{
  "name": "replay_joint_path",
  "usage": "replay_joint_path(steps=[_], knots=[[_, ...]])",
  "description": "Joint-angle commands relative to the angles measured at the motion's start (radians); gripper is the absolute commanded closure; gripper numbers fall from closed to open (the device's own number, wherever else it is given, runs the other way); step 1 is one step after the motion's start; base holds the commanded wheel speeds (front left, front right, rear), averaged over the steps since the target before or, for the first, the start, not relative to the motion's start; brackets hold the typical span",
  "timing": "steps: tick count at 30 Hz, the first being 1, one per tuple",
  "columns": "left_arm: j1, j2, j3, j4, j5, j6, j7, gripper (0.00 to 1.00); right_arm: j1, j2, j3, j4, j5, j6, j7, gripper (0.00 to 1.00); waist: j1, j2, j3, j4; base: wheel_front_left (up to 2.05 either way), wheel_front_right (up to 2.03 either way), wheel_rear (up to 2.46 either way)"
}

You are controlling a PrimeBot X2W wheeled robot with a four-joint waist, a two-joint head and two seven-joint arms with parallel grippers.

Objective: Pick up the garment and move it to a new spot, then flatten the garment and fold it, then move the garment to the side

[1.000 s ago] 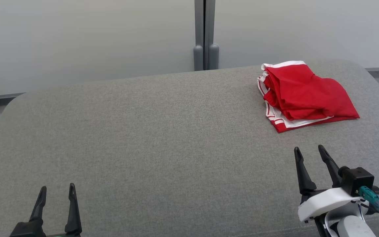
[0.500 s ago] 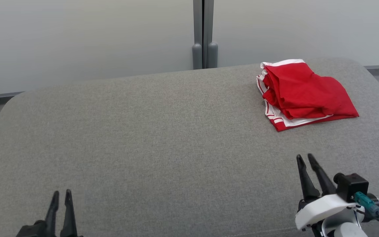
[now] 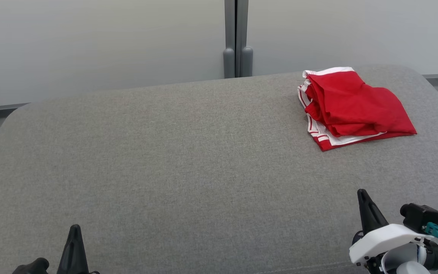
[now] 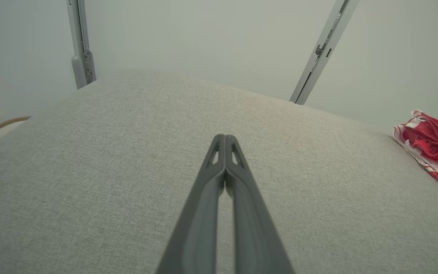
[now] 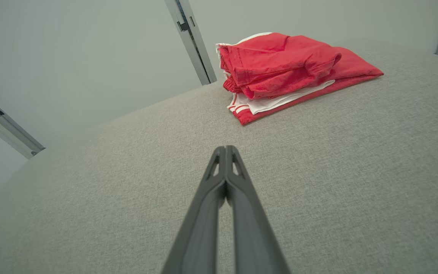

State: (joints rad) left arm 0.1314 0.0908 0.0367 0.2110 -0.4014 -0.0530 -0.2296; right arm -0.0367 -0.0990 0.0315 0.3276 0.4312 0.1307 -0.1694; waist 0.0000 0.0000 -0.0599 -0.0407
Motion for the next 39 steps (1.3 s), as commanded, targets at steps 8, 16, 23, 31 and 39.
replay_joint_path(steps=[8, 16, 23, 31, 39], knots=[[-0.050, 0.001, -0.007, -0.016, -0.154, -0.014, 0.013, 1.00, -0.052, 0.004, -0.041, -0.008, 0.142, 0.000, 0.057, 1.00, 0.0000, 0.0000, 0.005, 0.003, 0.00, 0.00, 0.00], [-0.070, -0.004, -0.015, -0.015, -0.280, -0.022, 0.026, 1.00, -0.069, 0.009, -0.072, -0.003, 0.259, 0.000, 0.108, 1.00, 0.0000, 0.0000, 0.010, 0.006, 0.00, 0.00, 0.00], [-0.086, -0.008, -0.022, -0.015, -0.381, -0.028, 0.037, 1.00, -0.082, 0.013, -0.097, 0.001, 0.353, 0.000, 0.149, 1.00, 0.0000, 0.0000, 0.014, 0.008, 0.00, 0.00, 0.00], [-0.103, -0.012, -0.028, -0.014, -0.487, -0.035, 0.049, 1.00, -0.096, 0.017, -0.123, 0.005, 0.452, 0.000, 0.192, 1.00, 0.0000, 0.0000, 0.019, 0.011, 0.00, 0.00, 0.00], [-0.118, -0.016, -0.034, -0.013, -0.586, -0.041, 0.059, 1.00, -0.110, 0.022, -0.147, 0.009, 0.544, 0.000, 0.233, 1.00, 0.0000, 0.0000, 0.024, 0.014, 0.00, 0.00, 0.00]])
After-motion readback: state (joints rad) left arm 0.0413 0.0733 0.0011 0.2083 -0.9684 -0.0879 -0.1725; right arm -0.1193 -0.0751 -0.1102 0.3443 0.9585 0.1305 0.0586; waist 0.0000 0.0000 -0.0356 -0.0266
